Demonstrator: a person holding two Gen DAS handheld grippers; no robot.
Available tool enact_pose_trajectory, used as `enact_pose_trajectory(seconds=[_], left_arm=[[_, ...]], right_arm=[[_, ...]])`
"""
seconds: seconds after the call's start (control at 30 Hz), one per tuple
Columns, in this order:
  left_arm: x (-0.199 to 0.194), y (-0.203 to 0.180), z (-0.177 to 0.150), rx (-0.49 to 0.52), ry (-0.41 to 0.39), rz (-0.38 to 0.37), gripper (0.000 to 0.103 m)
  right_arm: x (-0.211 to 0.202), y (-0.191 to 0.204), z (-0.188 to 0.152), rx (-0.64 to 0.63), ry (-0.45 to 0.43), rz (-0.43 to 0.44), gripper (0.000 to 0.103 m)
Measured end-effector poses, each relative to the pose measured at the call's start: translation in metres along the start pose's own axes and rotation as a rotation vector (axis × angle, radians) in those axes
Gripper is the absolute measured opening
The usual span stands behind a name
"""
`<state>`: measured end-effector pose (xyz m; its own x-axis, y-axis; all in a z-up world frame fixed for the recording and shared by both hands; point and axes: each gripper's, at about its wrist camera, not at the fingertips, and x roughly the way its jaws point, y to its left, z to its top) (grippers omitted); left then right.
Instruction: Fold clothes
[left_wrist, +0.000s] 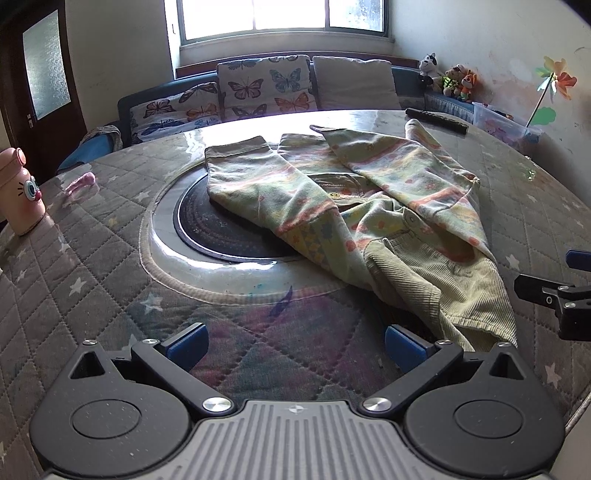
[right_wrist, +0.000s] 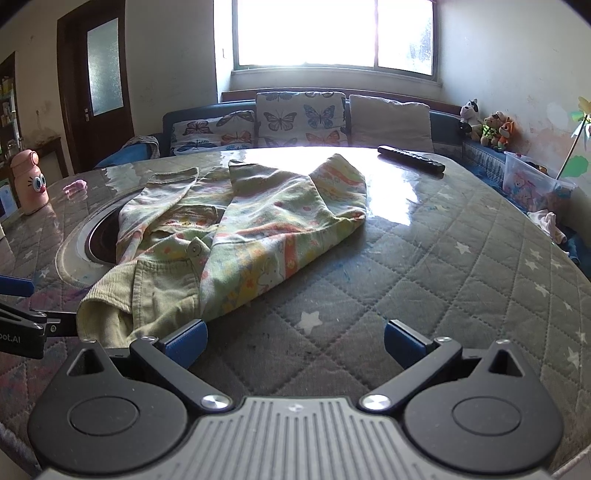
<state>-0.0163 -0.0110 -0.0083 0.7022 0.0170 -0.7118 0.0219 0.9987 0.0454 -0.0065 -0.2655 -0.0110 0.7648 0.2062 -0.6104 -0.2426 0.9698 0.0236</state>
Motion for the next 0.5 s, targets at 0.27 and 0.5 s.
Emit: enact_pose_trajectory(seconds=[0.27, 0.5], left_arm=[[-0.0023, -0.0042, -0.0039, 0.009, 0.003, 0.001, 0.103], [-0.0028, -0.0066, -0.0045, 0.014, 0.006, -0.001, 0.103]], right_arm=[[-0.0044, -0.0001, -0.0056, -0.002, 0.003, 0.004, 0.103], [-0.0055, 0.0002, -0.0055, -0.003, 0.000, 0.004, 0.103]])
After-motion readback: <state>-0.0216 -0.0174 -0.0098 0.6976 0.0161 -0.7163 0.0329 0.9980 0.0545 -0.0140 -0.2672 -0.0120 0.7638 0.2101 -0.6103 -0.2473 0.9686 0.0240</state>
